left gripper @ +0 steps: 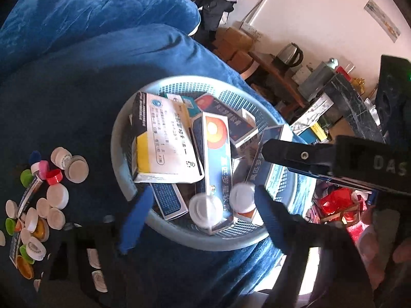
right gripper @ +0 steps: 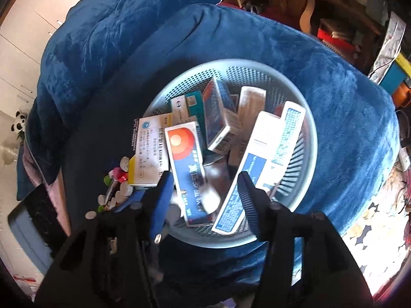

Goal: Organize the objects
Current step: 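Open both tools to drop the caps into the basket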

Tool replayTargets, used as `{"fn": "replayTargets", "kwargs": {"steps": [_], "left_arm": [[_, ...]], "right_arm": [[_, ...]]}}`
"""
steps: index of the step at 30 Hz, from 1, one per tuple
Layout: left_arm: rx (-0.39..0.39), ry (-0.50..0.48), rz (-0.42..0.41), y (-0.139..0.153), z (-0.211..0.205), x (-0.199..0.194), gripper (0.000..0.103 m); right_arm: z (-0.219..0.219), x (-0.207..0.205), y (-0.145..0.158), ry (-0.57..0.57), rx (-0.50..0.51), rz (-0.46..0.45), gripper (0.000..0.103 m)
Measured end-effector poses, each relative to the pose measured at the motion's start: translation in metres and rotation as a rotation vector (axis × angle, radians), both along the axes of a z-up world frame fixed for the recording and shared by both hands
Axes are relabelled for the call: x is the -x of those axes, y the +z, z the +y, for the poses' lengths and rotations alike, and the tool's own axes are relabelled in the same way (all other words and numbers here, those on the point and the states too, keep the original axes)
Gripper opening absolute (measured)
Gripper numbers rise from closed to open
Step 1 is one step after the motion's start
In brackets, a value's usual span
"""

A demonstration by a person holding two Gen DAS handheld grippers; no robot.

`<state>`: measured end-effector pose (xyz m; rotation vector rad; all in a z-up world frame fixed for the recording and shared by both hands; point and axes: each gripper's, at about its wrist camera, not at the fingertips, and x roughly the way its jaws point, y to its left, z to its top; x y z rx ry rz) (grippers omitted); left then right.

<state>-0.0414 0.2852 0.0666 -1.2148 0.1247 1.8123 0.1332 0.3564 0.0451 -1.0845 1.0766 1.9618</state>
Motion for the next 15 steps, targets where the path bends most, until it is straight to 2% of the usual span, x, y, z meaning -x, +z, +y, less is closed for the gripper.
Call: {"fn": "replayTargets", "kwargs": {"steps": [2,4,6,8,15], "left_arm": [[0.002,-0.004,0.015,0.005,-0.003,-0.001,0.091],[0.018,0.007,0.037,0.009,-0.009,-0.001,0.099],[0.034,0.021,0.049,0.01,-0.013,0.0,0.1],[0.059,0.04,0.056,0.009,-0.019,0.002,0.102],[0.099,0.084,0.085,0.009,-0.039,0.008,0.102]], "right_arm": [[-0.001,0.0,0.002,-0.008,-0.024,-0.022,0.073],[-0.002,0.0,0.002,-0.016,-0.039,-0.045,0.092],[-0.002,0.001,0.001,-0.018,-0.047,-0.066,0.099],[-0.002,0.003,-0.001,-0.015,-0.058,-0.091,0.103],[-0.009,0.011,-0.002,0.015,-0.073,-0.125,0.103]]}}
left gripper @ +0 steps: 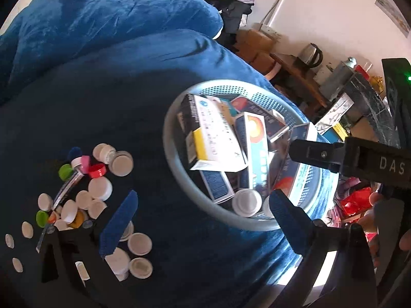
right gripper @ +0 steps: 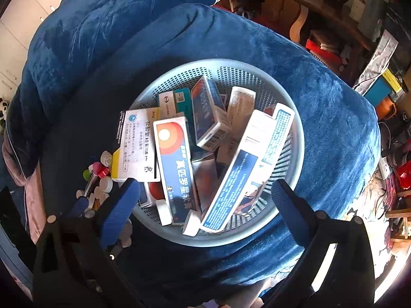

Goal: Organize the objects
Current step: 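Open both tools to drop the caps into the basket, then withdraw both open tools from the basket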

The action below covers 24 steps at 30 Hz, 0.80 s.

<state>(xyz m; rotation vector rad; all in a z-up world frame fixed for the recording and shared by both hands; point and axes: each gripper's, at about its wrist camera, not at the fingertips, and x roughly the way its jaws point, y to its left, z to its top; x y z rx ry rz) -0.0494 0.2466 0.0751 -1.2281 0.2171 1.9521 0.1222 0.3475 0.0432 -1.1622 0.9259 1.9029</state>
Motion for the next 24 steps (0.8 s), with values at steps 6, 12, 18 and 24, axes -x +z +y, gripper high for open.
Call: {"fn": "replayTargets", "kwargs": {"steps": [6,12,18,24], "left_arm": [[0.014,0.021,0.003,-0.001,-0.013,0.005,0.102],[0.028,0.064,-0.001,-0.004,-0.027,0.015,0.102],[0.03,0.113,0.001,-0.003,-0.044,0.026,0.102],[0.027,0.146,0.004,-0.001,-0.058,0.031,0.102]], "right_arm": [[-0.006,0.006,-0.001,0.013,-0.006,-0.023,0.103],[-0.012,0.012,-0.001,0.027,-0.018,-0.047,0.103],[-0.024,0.026,-0.002,0.075,-0.037,-0.086,0.103],[-0.031,0.035,-0.003,0.102,-0.042,-0.104,0.103]]}}
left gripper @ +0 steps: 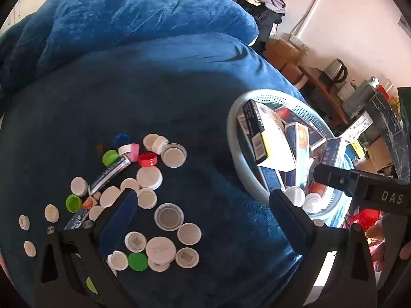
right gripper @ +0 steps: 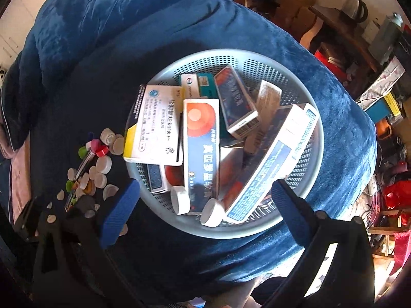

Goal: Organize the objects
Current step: 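Withdraw both open tools from the basket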

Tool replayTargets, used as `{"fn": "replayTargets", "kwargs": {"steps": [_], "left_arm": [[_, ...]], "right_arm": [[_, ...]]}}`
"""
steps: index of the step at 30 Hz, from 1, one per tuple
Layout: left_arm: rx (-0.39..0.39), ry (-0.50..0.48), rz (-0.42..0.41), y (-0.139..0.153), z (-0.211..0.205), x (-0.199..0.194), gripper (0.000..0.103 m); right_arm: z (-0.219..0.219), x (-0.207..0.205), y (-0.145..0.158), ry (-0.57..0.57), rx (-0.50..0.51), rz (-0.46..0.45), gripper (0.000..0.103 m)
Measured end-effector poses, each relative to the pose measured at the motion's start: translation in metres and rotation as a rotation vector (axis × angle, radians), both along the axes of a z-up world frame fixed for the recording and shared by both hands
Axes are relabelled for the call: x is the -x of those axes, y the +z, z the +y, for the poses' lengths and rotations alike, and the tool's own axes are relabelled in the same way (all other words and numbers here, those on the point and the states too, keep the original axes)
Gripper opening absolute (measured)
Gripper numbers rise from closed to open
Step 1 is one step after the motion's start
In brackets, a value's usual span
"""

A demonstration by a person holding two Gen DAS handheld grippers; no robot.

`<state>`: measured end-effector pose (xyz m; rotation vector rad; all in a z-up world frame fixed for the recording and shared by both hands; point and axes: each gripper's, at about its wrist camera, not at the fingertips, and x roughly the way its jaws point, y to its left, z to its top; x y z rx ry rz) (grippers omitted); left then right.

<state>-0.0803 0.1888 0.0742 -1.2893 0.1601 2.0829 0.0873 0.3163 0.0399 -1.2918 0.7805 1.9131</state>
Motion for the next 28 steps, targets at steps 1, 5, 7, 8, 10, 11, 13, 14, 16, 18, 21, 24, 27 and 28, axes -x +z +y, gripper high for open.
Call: {"fn": "replayTargets", "kwargs": {"steps": [1,5,7,8,10,11,13,14,16,18,21,24,27,28], "left_arm": [[-0.001,0.005,0.002,0.0,-0.003,0.001,0.102],[-0.012,0.016,0.001,0.001,-0.01,0.002,0.102],[-0.028,0.027,-0.001,0.002,-0.014,0.003,0.102],[-0.04,0.045,0.003,0.003,-0.018,0.002,0.102],[-0.057,0.096,0.019,0.006,-0.026,0.002,0.102],[-0.058,0.109,0.015,0.007,-0.028,0.003,0.102],[-0.039,0.144,0.001,0.006,-0.033,0.006,0.102],[-0.036,0.158,0.001,0.006,-0.036,0.007,0.102],[-0.036,0.169,-0.001,0.005,-0.041,0.008,0.102],[-0.029,0.194,-0.003,0.004,-0.046,0.008,0.102],[0.036,0.249,0.021,0.0,-0.057,0.006,0.102],[0.076,0.269,0.055,-0.006,-0.072,0.001,0.102],[0.109,0.296,0.064,-0.012,-0.09,-0.003,0.102],[0.125,0.312,0.07,-0.015,-0.099,-0.005,0.102]], "right_arm": [[-0.002,0.002,0.0,0.006,-0.001,-0.004,0.103],[-0.009,0.009,-0.001,0.032,-0.007,-0.018,0.103],[-0.012,0.012,-0.001,0.045,-0.01,-0.022,0.103],[-0.014,0.013,-0.001,0.049,-0.01,-0.023,0.103],[-0.017,0.016,0.0,0.061,-0.013,-0.023,0.103],[-0.019,0.017,0.0,0.065,-0.014,-0.024,0.103],[-0.021,0.02,0.001,0.076,-0.015,-0.022,0.103],[-0.023,0.021,0.001,0.081,-0.016,-0.022,0.103],[-0.026,0.023,0.002,0.092,-0.021,-0.025,0.103],[-0.028,0.025,0.002,0.097,-0.025,-0.023,0.103],[-0.031,0.026,0.003,0.105,-0.029,-0.017,0.103],[-0.036,0.027,0.004,0.117,-0.047,-0.02,0.103],[-0.045,0.026,0.006,0.136,-0.064,-0.019,0.103],[-0.05,0.025,0.007,0.145,-0.068,-0.015,0.103]]}}
